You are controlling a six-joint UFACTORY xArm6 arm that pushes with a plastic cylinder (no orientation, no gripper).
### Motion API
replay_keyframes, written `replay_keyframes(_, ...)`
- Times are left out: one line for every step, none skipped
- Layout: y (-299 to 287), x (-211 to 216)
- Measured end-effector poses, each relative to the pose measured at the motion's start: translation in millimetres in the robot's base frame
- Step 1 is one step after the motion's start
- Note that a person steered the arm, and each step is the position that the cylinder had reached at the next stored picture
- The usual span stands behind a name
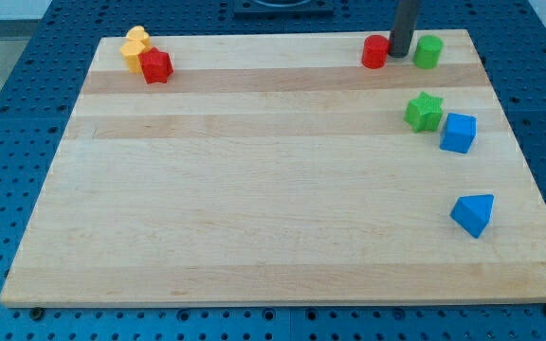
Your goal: Push the red circle into the red star
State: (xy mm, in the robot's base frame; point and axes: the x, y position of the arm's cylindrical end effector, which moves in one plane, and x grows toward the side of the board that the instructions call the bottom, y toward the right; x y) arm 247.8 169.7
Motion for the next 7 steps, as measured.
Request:
replay_keyframes(-19.5, 6.2)
replay_keyframes(-44.5, 7.8)
replay_keyframes(-72.3, 7.8)
replay_keyframes(-95.4, 7.8)
replay_keyframes(-122.7, 7.8)
replay_keyframes(-134.0, -1.8)
replay_keyframes(-135.6, -25.0)
